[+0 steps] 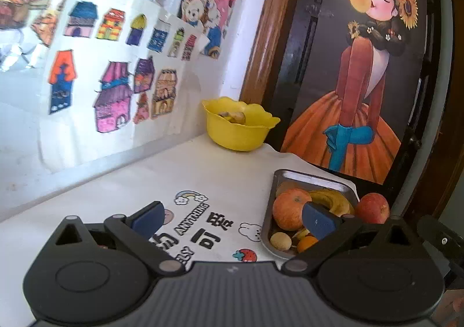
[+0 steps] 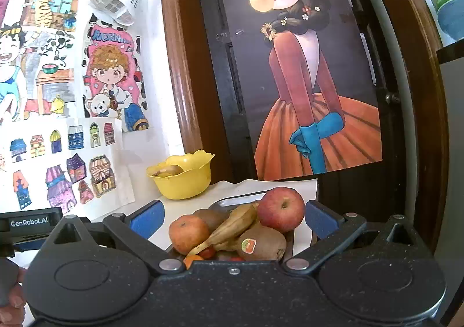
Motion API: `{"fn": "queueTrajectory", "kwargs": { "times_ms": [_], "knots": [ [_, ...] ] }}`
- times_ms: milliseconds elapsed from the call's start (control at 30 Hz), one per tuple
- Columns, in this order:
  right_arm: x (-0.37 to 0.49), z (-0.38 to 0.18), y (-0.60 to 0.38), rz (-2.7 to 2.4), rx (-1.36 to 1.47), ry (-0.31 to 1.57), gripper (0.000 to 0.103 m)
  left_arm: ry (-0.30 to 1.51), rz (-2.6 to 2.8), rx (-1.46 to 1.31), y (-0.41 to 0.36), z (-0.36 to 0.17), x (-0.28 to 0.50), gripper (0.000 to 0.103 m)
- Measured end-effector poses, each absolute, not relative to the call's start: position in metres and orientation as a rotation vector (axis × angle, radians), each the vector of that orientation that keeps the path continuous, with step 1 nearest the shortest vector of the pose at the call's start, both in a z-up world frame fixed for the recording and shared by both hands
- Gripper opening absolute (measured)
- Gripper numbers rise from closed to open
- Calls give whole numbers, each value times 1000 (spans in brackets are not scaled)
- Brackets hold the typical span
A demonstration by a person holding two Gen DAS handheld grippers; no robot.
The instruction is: Organize fruits
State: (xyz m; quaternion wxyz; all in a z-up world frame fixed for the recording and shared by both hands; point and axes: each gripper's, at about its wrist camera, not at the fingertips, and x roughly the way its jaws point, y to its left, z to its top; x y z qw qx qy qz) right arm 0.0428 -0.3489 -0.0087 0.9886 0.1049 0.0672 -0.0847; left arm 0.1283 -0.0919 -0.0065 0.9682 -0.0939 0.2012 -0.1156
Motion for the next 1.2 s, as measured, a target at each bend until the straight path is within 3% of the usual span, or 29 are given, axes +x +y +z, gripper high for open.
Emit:
{"fn": "queueTrajectory", "kwargs": {
  "times_ms": [1200],
  "knots": [
    [-52,-8,-254,-230,123,212,102,338,-206,-107,-26,-14,30,103]
  ]
}}
